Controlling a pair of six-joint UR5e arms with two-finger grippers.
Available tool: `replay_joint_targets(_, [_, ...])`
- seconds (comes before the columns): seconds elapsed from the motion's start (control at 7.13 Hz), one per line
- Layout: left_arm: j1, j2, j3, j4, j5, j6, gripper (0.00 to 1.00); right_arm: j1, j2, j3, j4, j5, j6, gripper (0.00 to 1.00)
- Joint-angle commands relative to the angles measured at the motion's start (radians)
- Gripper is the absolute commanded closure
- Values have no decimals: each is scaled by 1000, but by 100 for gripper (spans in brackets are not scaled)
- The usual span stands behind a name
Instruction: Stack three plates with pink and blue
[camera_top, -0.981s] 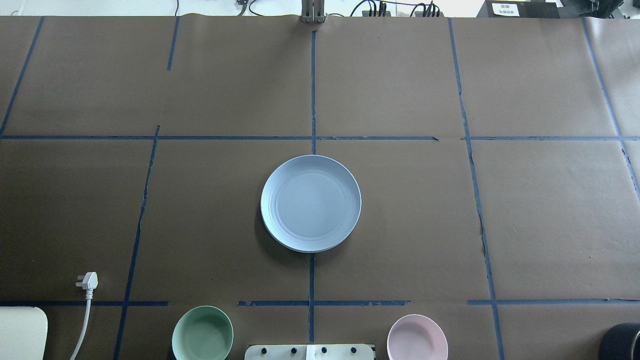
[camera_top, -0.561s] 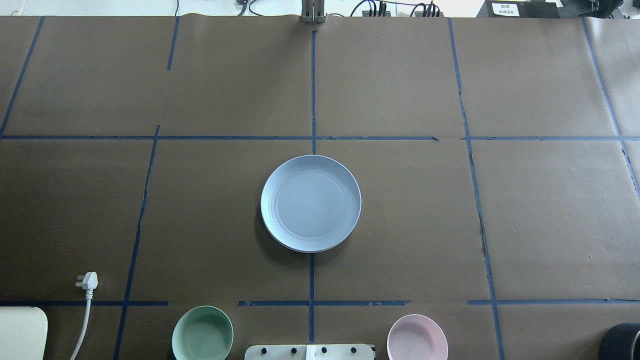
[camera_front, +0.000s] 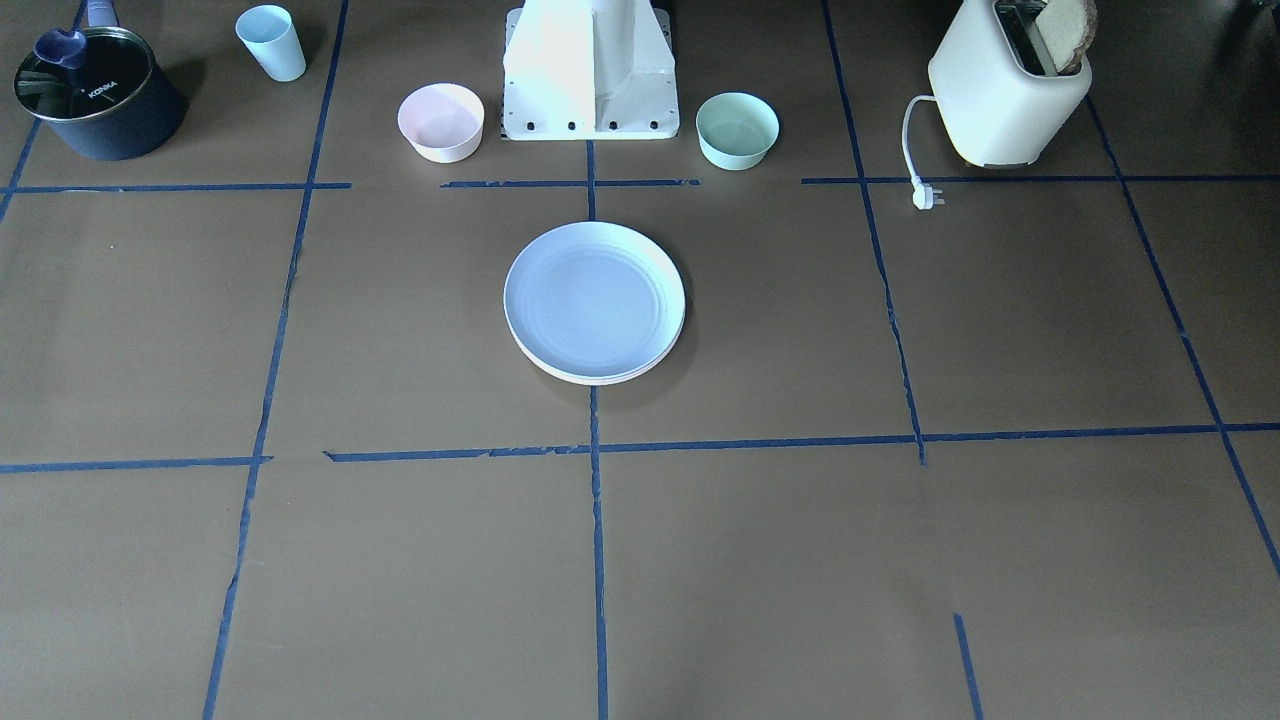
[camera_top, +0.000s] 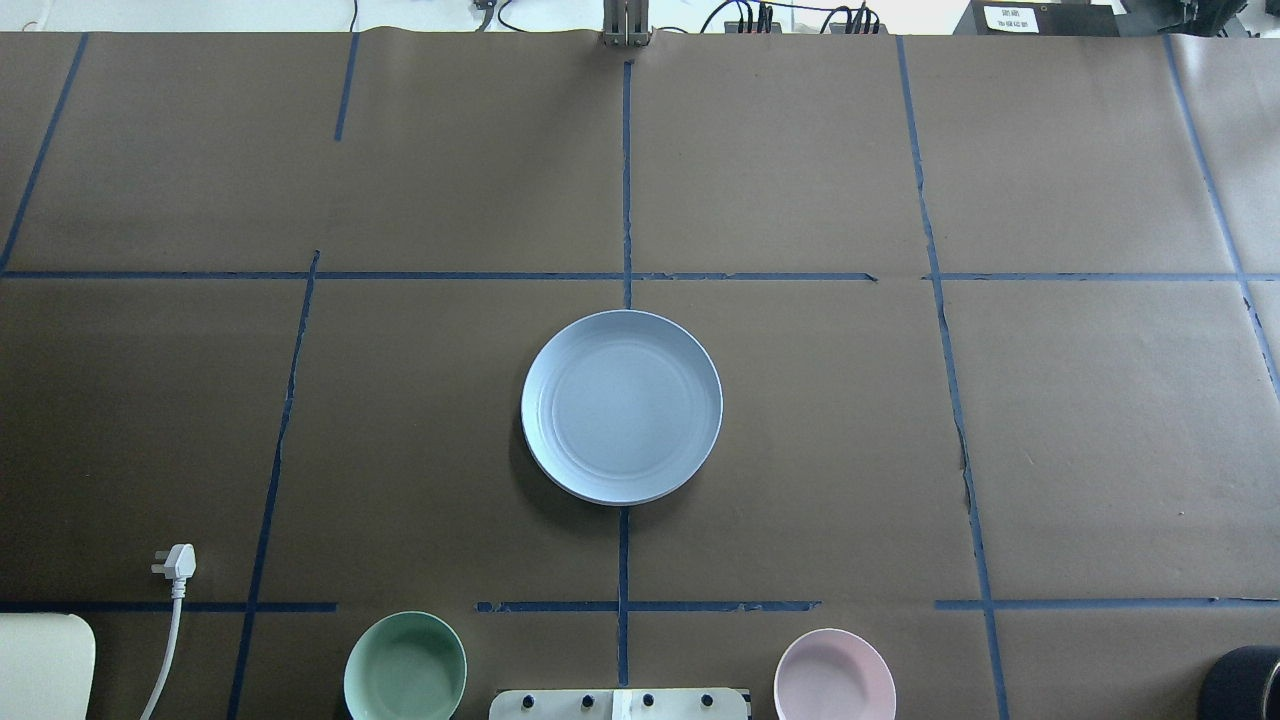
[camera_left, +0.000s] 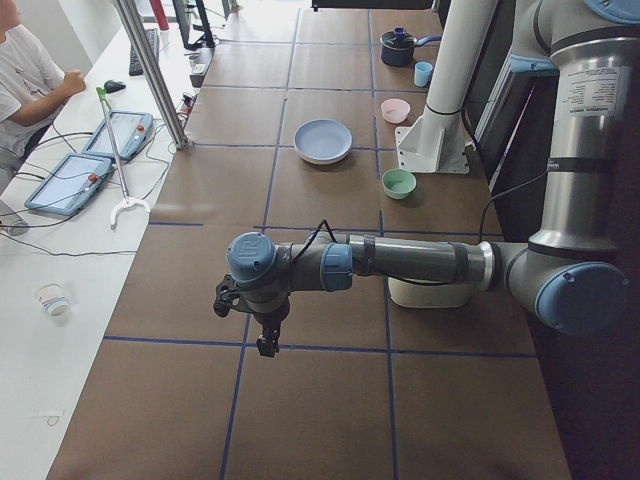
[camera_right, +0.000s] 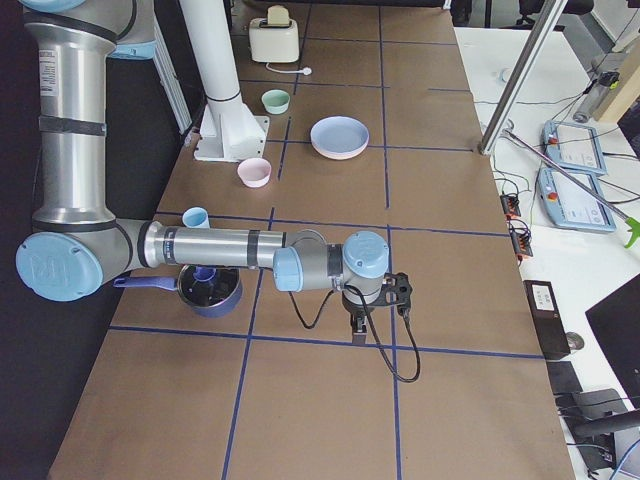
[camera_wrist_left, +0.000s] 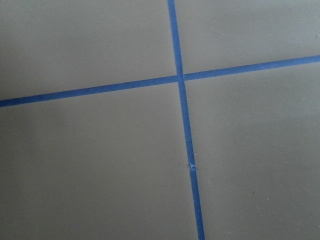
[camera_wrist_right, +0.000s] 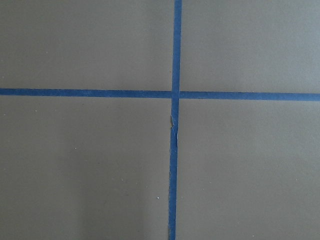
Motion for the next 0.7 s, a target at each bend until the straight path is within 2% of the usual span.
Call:
replay_joint_targets(0.0, [-1,-2,-6,1,-4,2,0,0,-3,1,0,1,-2,0])
replay_joint_targets(0.56, [-1,-2,-9,-9,4,0,0,2,0,13,0,12,-5,0])
